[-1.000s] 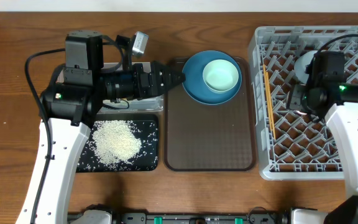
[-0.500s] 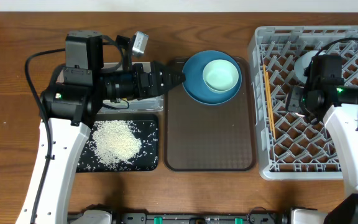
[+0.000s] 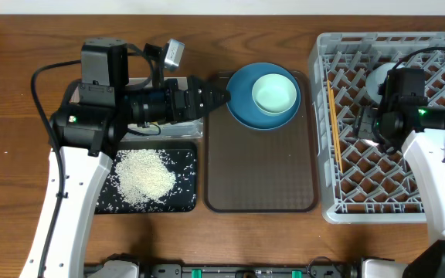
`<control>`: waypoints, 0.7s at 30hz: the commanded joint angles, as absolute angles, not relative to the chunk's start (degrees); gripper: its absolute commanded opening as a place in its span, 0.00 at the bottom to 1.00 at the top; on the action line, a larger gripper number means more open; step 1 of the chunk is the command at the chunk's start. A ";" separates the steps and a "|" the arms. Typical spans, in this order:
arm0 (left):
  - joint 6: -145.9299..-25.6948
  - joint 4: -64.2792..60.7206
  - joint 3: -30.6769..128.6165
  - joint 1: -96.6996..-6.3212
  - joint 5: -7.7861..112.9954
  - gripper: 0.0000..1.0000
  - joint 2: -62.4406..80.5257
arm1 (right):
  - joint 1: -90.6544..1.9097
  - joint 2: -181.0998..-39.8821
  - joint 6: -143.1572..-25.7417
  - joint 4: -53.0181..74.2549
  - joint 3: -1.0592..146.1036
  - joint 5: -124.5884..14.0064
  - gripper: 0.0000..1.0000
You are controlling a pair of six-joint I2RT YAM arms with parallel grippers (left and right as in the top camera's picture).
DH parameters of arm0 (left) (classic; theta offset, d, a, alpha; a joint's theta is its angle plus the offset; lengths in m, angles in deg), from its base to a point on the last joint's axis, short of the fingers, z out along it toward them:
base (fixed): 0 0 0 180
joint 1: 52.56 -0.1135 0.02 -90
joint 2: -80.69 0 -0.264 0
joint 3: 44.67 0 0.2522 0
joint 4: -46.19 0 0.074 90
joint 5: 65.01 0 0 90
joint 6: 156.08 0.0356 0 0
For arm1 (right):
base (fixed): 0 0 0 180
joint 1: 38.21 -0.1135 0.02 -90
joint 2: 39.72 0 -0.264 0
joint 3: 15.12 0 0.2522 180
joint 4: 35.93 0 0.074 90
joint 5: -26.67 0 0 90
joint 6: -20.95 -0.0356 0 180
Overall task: Sort waste into correct bins and load items into the dishwasher rack
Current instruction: 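Release the cup in the rack and withdraw the right gripper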
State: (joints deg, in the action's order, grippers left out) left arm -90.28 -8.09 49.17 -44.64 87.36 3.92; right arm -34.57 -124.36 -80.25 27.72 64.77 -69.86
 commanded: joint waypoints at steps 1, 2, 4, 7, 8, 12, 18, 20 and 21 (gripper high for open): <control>-90.17 -8.09 49.19 -44.88 87.07 0.95 3.87 | -34.24 -124.38 -80.80 27.85 64.47 -70.82 0.74; -90.17 -8.09 49.19 -44.88 87.07 0.95 3.87 | -34.24 -124.38 -80.82 27.92 64.47 -70.84 0.75; -90.17 -8.09 49.19 -44.88 87.07 0.95 3.87 | -34.24 -124.38 -80.80 27.94 64.47 -70.84 0.77; -90.17 -8.09 49.19 -44.88 87.07 0.95 3.87 | -34.24 -124.38 -80.80 27.94 64.47 -70.82 0.78; -90.17 -8.09 49.19 -44.88 87.07 0.95 3.87 | -34.24 -124.38 -80.80 27.92 64.47 -70.84 0.78; -90.17 -8.09 49.19 -44.88 87.07 0.95 3.87 | -34.26 -124.38 -80.80 27.72 64.47 -70.78 0.81; -90.17 -8.09 49.19 -44.88 87.07 0.95 3.87 | -34.26 -124.38 -79.05 26.10 64.47 -64.42 0.88; -90.17 -8.09 49.19 -44.88 87.07 0.95 3.87 | -34.26 -124.38 -74.26 24.97 64.47 -56.31 0.88; -90.17 -8.09 49.19 -44.88 87.07 0.95 3.87 | -34.26 -124.38 -72.17 24.55 64.47 -52.15 0.88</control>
